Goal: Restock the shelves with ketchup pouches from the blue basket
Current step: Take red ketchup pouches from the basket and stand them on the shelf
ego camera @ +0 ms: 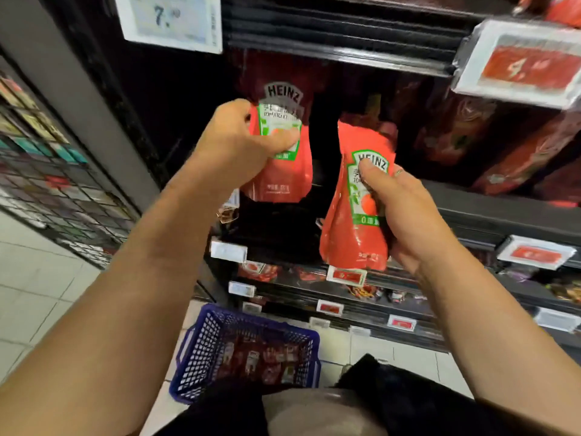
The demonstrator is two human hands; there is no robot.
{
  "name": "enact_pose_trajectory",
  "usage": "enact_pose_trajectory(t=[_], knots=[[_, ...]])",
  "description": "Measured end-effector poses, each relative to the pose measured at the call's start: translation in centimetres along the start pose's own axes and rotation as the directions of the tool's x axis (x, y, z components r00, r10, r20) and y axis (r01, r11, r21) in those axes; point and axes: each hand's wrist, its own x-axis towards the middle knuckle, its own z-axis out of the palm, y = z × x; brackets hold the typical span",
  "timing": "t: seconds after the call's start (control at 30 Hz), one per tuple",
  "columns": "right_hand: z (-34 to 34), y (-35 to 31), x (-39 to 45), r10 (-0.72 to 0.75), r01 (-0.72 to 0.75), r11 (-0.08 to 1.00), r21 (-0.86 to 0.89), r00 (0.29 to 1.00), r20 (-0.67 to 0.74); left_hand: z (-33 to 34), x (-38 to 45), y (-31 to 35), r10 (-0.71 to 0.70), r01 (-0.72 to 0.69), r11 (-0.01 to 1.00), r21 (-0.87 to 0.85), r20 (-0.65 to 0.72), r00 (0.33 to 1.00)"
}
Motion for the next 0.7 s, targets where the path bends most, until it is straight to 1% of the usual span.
enact_pose_trajectory(t=[0.07,0.17,0.2,0.27,0.33,0.37,0.4,0.43,0.47,0.53,0.6,0.67,0.7], knots=[[-0.6,-0.6,0.8,0.014,-0.014,1.0,-0.005,1.0,-0.003,1.1,2.2,0.8,-0.052,0.057,0.995,0.085,-0.057,0.997],[-1.0,-1.5,1.6,0.036,-0.037,0.999,-0.034,0.999,-0.033,3.1,4.3,0.5,-0.105,0.127,0.979,0.161,-0.141,0.985],[-1.1,-1.8,1.9,0.039,-0.041,0.998,-0.046,0.998,-0.041,3.7,4.6,0.3,-0.104,0.131,0.979,0.157,-0.168,0.98],[-1.3,-2.2,2.5,0.042,-0.046,0.997,-0.059,0.997,-0.071,4.5,5.4,-0.7,-0.074,0.097,0.99,0.105,-0.201,0.977],[-1.3,-2.7,3.2,0.035,-0.043,0.997,-0.063,0.992,-0.121,5.1,6.0,-1.7,-0.09,0.104,0.993,0.055,-0.213,0.973],[-1.3,-3.0,3.7,0.034,-0.045,0.997,-0.067,0.988,-0.148,5.2,6.2,-2.3,-0.034,0.04,0.999,0.027,-0.209,0.977],[-1.3,-3.2,4.2,0.033,-0.048,0.996,-0.079,0.983,-0.182,5.5,6.3,-2.9,0.062,-0.066,0.998,-0.013,-0.213,0.975],[-1.2,-3.3,4.7,0.025,-0.048,0.994,-0.101,0.975,-0.221,5.8,6.4,-3.6,0.128,-0.141,0.989,-0.044,-0.22,0.967],[-1.1,-3.5,5.3,0.001,-0.037,0.99,-0.136,0.967,-0.254,6.0,6.4,-4.1,0.146,-0.162,0.985,-0.059,-0.21,0.967],[-0.9,-4.0,6.4,-0.109,0.036,0.966,-0.258,0.955,-0.276,6.4,6.7,-4.6,0.144,-0.148,0.989,-0.016,-0.158,0.977],[-0.9,-4.2,7.5,-0.223,0.121,0.916,-0.382,0.946,-0.234,6.5,7.1,-4.8,0.14,-0.126,0.984,0.129,-0.111,0.984],[-0.7,-4.6,8.6,-0.293,0.194,0.887,-0.419,0.938,-0.186,6.6,7.2,-4.5,0.129,-0.105,0.964,0.242,-0.086,0.988],[-0.6,-4.8,9.1,-0.312,0.213,0.873,-0.439,0.935,-0.168,6.6,7.3,-4.4,0.129,-0.098,0.956,0.277,-0.097,0.987]])
